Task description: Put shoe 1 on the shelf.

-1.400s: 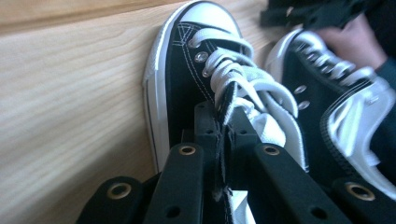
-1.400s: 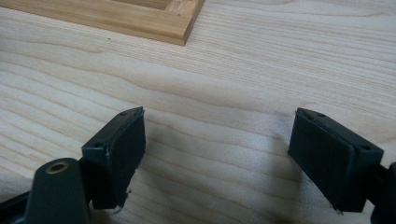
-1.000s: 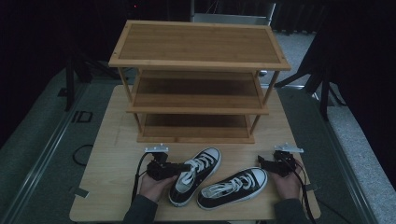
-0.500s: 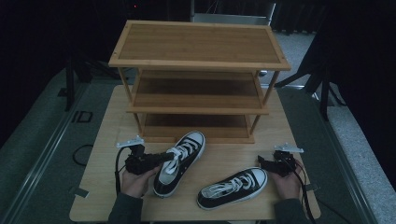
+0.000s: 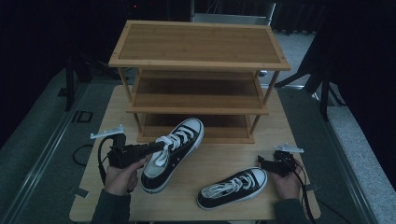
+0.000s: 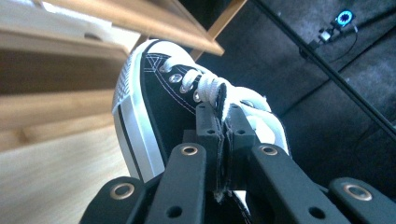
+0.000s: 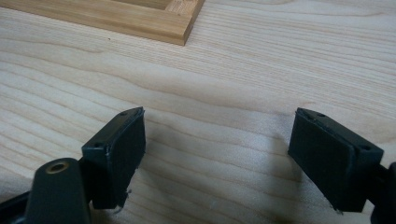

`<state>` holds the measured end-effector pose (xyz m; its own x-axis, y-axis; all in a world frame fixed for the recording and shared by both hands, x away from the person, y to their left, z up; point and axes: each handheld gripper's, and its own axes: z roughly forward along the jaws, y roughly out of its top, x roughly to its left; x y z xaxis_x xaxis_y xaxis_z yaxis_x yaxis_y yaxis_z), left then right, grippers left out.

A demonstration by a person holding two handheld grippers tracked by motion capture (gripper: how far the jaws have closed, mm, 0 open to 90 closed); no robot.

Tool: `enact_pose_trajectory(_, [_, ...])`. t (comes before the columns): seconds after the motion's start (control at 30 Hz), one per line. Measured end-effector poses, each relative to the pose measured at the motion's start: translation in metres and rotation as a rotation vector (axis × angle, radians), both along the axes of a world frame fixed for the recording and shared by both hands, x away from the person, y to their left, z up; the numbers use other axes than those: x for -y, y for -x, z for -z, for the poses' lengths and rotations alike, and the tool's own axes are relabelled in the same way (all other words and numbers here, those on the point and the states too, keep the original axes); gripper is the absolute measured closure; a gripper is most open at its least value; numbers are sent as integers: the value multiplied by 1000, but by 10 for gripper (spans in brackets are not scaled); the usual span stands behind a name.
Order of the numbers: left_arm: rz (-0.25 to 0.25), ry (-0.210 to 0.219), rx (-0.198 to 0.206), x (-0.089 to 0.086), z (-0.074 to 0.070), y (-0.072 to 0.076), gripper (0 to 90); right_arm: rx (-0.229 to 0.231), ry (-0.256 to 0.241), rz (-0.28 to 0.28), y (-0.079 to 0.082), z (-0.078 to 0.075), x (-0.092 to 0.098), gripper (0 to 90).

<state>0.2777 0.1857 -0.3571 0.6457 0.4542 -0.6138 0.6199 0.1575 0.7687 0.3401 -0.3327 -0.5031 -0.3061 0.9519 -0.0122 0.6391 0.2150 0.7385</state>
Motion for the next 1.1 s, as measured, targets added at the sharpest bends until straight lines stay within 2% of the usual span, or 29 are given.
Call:
enact_pose_trajectory(0.33, [-56, 30, 22, 0, -25, -16, 876, 1, 0, 0, 0, 0, 0, 185])
enact_pose_trajectory(0.47, [-101, 45, 39, 4, -36, -30, 876, 1, 0, 0, 0, 0, 0, 185])
enact_pose_trajectory(0.6, [-126, 53, 55, 9, -40, -39, 875, 0, -1, 1, 0, 0, 0, 185])
enact_pose_trajectory(0.63, [-147, 44, 61, 11, -43, -46, 875, 0, -1, 1, 0, 0, 0, 185])
enact_pose_trajectory(0.73, [-165, 37, 63, 14, -46, -54, 875, 0, -1, 1, 0, 0, 0, 185])
enact_pose_trajectory(0.87, [-208, 1, 76, 23, -49, -67, 874, 0, -1, 1, 0, 0, 0, 185])
enact_pose_trajectory(1.1, [-275, 33, 71, 39, -50, -88, 873, 0, 0, 1, 0, 0, 0, 185])
